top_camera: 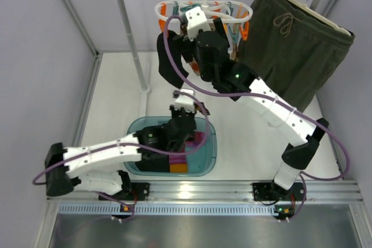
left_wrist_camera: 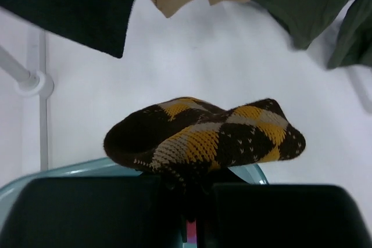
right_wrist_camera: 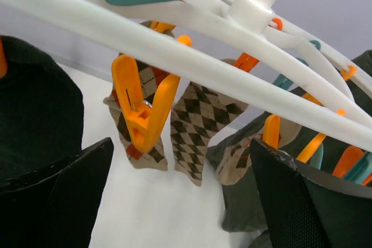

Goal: Remove the socks clipped to the hanger

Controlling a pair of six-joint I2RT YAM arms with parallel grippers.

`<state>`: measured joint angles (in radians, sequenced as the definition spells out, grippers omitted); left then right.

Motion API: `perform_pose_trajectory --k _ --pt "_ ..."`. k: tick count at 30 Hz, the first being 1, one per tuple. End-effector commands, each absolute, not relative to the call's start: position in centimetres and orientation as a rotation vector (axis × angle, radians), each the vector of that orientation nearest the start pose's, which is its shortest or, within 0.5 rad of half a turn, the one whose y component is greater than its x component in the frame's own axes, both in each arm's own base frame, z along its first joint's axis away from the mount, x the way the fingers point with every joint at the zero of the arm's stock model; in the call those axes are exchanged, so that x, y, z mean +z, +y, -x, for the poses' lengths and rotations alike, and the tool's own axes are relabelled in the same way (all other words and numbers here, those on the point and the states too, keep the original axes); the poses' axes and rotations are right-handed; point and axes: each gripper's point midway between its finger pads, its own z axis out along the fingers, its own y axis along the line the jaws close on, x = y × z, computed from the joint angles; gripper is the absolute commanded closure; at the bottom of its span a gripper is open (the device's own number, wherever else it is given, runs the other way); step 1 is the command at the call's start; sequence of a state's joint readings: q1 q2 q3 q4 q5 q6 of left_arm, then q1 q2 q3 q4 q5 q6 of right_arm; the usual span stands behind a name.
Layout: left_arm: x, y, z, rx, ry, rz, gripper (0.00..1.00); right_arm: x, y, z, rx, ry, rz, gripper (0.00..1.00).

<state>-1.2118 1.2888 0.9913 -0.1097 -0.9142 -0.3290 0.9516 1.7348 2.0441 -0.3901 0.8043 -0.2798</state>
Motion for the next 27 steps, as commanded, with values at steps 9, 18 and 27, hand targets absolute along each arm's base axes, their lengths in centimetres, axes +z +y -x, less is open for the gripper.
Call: perform_pose_trajectory --k 9,18,27 --pt "16.3 -18.9 -18.6 -0.211 2.112 0.016 1.0 47.2 28.2 -32.5 0.19 1.557 0.437 0.01" --pt "15.0 -17.8 -18.0 -0.156 2.16 0.026 0.01 45.6 28.8 -28.6 0.404 1.555 0.567 0.01" --pt "26.2 -16.2 -21.7 -0.131 1.899 0.082 0.01 43.9 26.2 -25.3 0.503 1.538 0.573 0.01"
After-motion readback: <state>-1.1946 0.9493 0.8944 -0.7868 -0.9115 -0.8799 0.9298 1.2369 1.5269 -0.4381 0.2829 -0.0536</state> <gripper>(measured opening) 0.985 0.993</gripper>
